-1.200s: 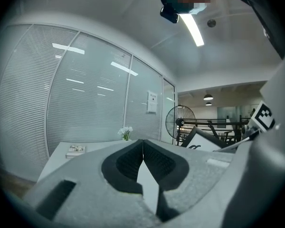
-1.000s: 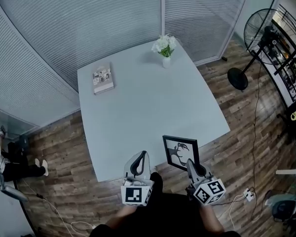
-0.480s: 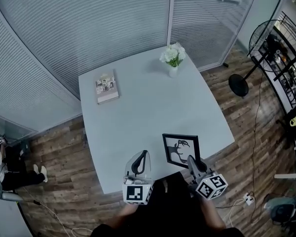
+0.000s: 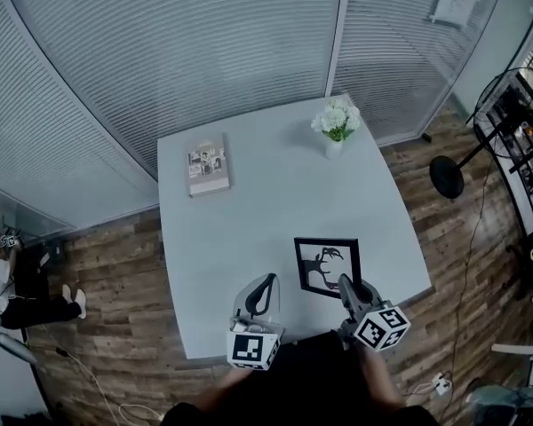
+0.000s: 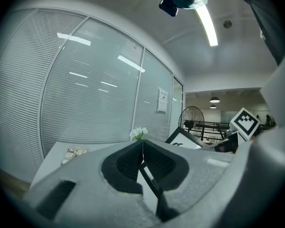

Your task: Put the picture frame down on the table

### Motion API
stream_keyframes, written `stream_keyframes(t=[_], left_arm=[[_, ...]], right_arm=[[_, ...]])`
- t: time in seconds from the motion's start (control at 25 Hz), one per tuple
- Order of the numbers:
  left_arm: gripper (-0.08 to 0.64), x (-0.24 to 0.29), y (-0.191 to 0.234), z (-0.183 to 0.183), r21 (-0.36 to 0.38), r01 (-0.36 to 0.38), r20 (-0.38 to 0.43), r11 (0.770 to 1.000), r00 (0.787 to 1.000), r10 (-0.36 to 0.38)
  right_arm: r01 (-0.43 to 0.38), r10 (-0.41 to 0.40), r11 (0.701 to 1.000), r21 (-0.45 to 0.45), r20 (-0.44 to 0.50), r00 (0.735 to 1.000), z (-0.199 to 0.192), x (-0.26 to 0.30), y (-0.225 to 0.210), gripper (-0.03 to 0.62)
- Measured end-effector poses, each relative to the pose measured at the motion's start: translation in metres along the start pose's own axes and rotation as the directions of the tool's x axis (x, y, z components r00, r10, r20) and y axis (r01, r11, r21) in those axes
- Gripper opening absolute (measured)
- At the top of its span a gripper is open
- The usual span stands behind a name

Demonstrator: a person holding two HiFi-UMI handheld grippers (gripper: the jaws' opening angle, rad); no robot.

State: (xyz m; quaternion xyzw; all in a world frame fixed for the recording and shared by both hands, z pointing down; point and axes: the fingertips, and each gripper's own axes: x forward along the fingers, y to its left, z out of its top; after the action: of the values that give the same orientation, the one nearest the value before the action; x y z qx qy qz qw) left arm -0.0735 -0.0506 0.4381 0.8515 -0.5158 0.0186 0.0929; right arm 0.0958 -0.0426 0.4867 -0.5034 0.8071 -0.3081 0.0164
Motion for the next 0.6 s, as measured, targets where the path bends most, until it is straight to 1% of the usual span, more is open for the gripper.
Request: stream_keyframes(t=[0.12,0.28,0.6], left_arm=[[0.017,0.017,0.007,0.004,-0.005,-0.008,-0.011,1.0,1.0,0.008],[0.017,0.045,0.016,0.0,-0.013,-0.017,-0.046,1.0,0.999,0.016],[0.017,0.098,0.04,-0.001,-0.026,-0.049,-0.062,0.998,0.997,0.048]], right_arm=[[-0.005,0.006,1.0,0.002,-0.019,1.0,0.01,0.023,-0.013,0.018],[-0.013,0.013,1.0,0.001,-0.049,0.999,0.019,0.059,-0.032,0.018],[-0.02,0.021,1.0,0.011,-0.105,0.994,0.033,0.123,-0.067,0.018]])
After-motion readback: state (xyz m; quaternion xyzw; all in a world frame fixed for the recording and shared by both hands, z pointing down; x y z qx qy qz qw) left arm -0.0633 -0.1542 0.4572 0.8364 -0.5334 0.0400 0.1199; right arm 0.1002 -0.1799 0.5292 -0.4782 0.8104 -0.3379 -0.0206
